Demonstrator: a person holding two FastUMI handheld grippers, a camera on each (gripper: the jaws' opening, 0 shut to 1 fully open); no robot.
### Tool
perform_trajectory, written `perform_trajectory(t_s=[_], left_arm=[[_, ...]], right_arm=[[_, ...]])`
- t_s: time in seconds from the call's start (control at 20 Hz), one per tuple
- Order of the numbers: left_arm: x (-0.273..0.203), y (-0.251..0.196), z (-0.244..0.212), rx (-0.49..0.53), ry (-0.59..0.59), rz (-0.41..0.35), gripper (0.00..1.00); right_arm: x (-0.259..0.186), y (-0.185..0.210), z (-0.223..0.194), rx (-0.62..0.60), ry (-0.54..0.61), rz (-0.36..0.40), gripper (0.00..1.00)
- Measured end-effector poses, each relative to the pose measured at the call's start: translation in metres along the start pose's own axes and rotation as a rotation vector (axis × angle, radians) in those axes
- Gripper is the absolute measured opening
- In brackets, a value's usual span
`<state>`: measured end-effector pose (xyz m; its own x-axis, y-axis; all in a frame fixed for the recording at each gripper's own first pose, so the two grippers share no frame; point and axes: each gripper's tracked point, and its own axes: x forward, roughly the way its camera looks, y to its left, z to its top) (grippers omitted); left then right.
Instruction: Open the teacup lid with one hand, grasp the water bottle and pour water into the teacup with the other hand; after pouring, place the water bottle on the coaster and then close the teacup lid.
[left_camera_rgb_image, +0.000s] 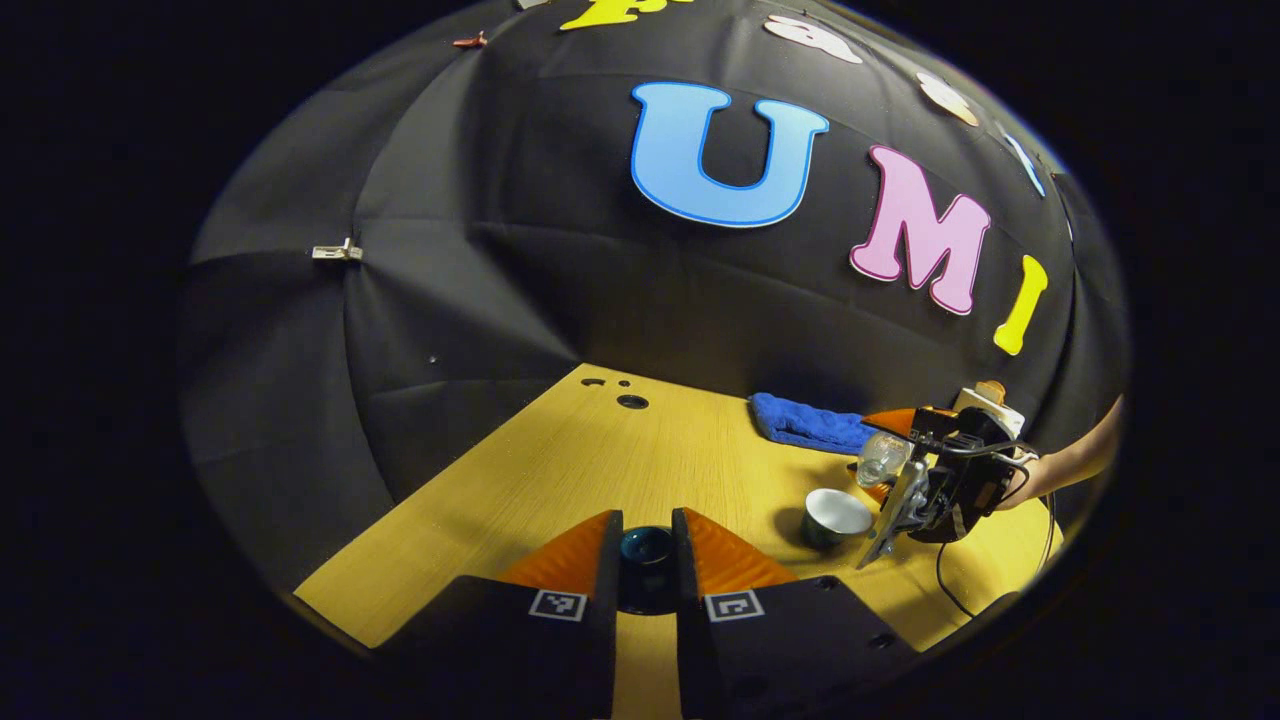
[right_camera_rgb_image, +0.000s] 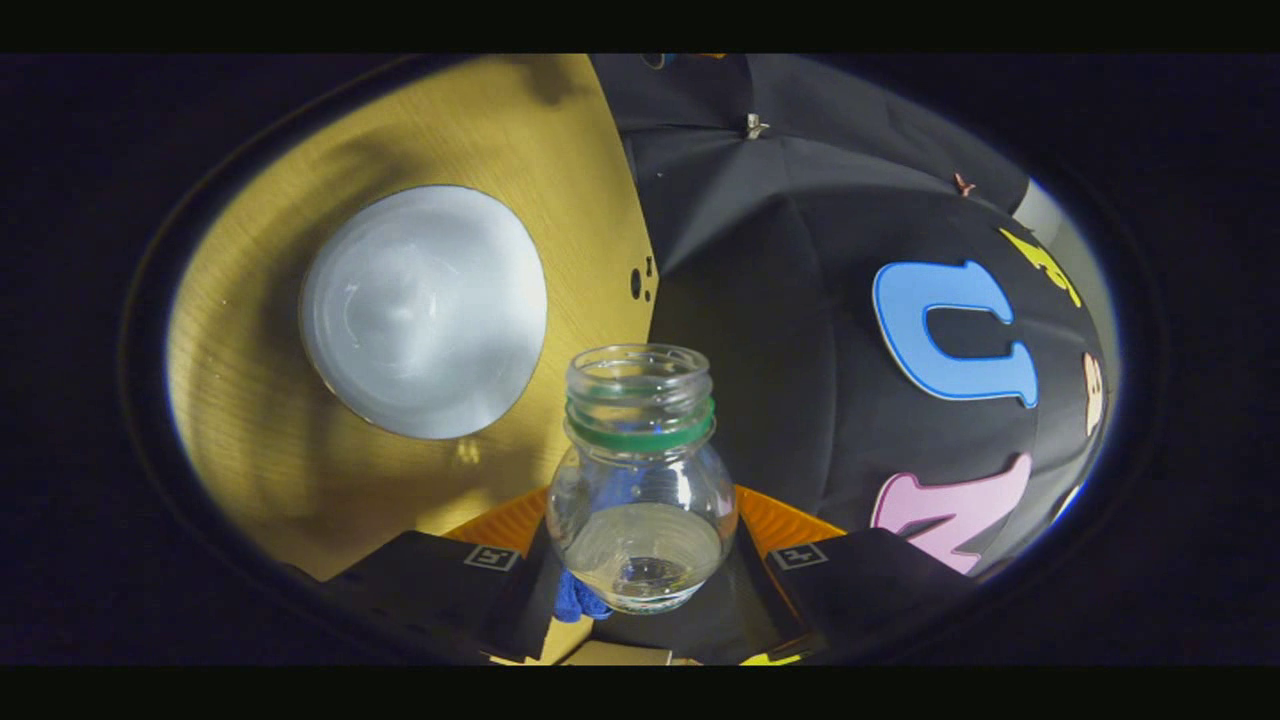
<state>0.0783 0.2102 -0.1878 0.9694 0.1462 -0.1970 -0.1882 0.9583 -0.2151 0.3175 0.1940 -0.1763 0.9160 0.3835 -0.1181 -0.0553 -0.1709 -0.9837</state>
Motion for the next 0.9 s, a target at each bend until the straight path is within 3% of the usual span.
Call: perform_trajectory(t_s=[0.2,0.25,0.45,0.6,0.85,0.9], left_arm=[[-0.004,0.002,-0.003,-0.006,0.006,0.001,0.25],[-0.005,0.004,-0.007,-0.009,0.012,0.007,0.29],[-0.010,0.004,-0.007,-0.004,0.013,0.013,0.29],[-0.012,-0.003,-0.010,0.021,0.017,-0.007,0.25],[-0.012,-0.010,-0.007,0.018,0.010,-0.025,0.29],[-0.012,-0.011,-0.008,0.019,0.012,-0.027,0.25]], right_arm=[[0.000,-0.001,0.005,-0.038,-0.015,0.008,0.75],[0.001,0.000,0.007,-0.043,-0.018,0.010,0.75],[0.001,-0.001,0.011,-0.098,-0.038,0.004,0.75],[0.002,-0.001,0.008,-0.110,-0.032,0.005,0.75],[0.002,0.000,0.009,-0.133,-0.049,0.006,0.75],[0.003,0.000,0.008,-0.135,-0.050,0.008,0.75]])
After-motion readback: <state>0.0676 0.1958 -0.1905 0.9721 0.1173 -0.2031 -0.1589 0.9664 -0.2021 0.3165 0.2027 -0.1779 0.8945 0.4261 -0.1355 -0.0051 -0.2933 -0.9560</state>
